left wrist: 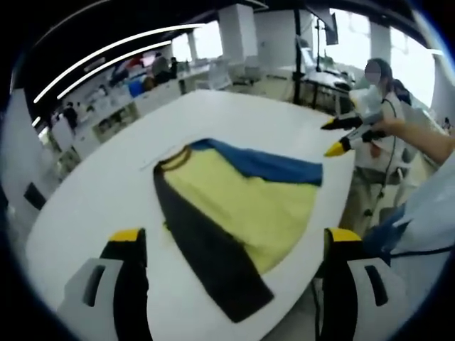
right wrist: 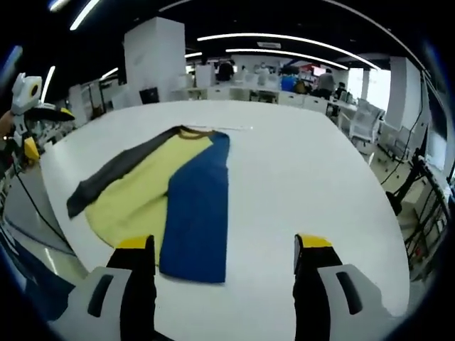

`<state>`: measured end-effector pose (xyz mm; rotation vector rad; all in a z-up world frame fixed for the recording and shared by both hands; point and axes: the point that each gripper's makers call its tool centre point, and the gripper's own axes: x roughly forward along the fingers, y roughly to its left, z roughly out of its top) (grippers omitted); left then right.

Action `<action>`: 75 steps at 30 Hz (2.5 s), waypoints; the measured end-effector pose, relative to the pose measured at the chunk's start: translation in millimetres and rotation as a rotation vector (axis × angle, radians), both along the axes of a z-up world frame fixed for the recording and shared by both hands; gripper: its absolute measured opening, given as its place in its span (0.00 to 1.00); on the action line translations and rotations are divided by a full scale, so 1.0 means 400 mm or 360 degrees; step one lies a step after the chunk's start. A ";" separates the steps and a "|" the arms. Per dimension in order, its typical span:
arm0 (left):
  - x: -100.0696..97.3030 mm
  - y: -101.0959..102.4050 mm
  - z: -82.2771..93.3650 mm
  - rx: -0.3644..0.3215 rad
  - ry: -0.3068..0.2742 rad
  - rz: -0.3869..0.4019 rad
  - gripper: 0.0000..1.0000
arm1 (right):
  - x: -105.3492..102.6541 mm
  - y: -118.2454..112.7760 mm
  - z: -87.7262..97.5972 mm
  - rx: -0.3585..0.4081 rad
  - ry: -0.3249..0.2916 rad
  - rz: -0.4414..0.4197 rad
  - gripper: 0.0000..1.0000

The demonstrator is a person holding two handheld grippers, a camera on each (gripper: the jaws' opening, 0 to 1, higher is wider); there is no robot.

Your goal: Fold the garment on the visible template until the final outline fits inside the template.

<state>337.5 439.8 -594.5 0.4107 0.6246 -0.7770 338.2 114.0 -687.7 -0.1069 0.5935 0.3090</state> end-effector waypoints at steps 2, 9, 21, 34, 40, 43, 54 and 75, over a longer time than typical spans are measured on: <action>0.000 -0.004 0.002 -0.0001 -0.0002 -0.0003 1.00 | 0.002 -0.003 -0.005 0.0011 0.0002 -0.0009 0.73; -0.009 -0.005 0.008 -0.0009 -0.0007 0.0004 1.00 | 0.005 0.001 -0.035 0.0037 0.0031 -0.0015 0.66; -0.020 0.010 0.012 -0.0010 -0.0010 0.0025 1.00 | -0.010 -0.006 -0.081 0.0114 0.0072 -0.0091 0.60; -0.029 0.026 0.014 -0.0019 -0.0017 0.0029 1.00 | -0.029 0.018 -0.128 0.0138 0.0113 -0.0119 0.46; -0.027 0.038 0.014 -0.0017 -0.0019 0.0036 1.00 | -0.034 0.014 -0.144 0.0124 0.0131 -0.0151 0.35; -0.027 0.045 0.019 -0.0027 -0.0027 0.0040 1.00 | -0.037 0.016 -0.152 0.0126 0.0138 -0.0165 0.31; -0.035 0.086 0.024 -0.0033 -0.0033 0.0074 1.00 | -0.050 0.024 -0.173 0.0109 0.0169 -0.0207 0.23; -0.045 0.120 0.030 -0.0073 -0.0038 0.0019 1.00 | -0.059 0.024 -0.192 0.0002 0.0175 -0.0282 0.13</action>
